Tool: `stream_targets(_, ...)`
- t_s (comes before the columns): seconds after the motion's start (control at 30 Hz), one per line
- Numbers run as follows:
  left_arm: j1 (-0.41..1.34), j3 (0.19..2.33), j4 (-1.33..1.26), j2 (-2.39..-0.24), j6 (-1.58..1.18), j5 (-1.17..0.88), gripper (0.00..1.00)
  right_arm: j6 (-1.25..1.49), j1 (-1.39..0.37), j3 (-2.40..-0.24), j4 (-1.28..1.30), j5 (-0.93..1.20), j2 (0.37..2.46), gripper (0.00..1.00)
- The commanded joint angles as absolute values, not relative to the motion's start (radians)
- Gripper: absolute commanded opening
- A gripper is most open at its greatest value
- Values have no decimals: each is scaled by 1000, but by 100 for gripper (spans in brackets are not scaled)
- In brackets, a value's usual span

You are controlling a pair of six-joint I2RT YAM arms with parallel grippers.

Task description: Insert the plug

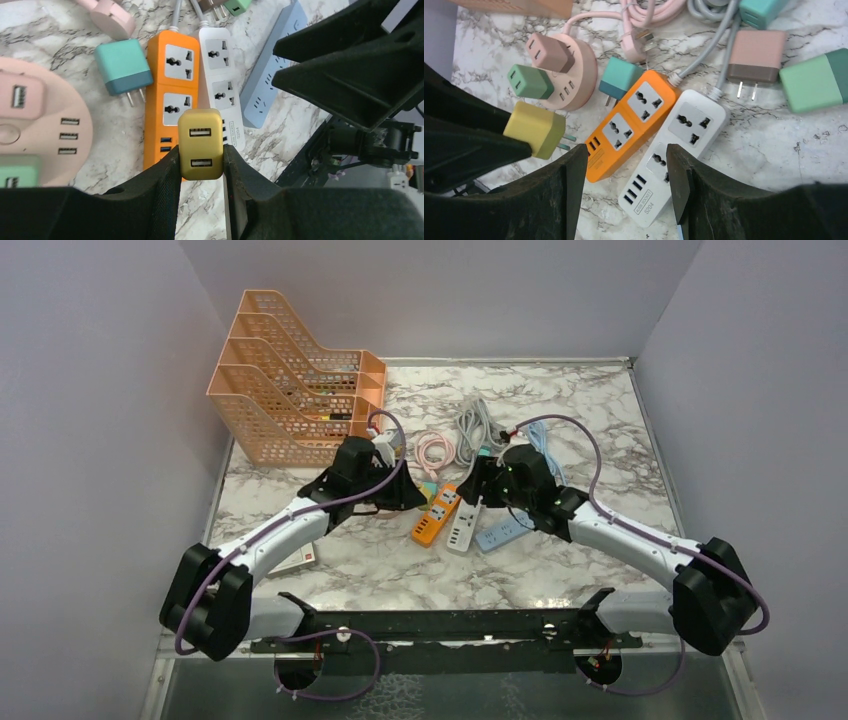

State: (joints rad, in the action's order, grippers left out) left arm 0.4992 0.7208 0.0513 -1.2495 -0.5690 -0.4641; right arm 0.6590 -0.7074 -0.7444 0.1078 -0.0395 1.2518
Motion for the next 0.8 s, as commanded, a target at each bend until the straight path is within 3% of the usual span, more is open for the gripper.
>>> stream_targets(0.0, 575, 794, -3, -1312, -473, -382, 17, 724, -647, -761, 146, 57, 1273, 59)
stream_targets(0.4, 709, 906, 103, -1458, -277, -203, 17, 716, -592, -736, 99, 78, 1316, 58)
stream_targets(0.77, 728, 894, 115, -1519, -230, -195, 17, 709, -577, -732, 92, 67, 1327, 57)
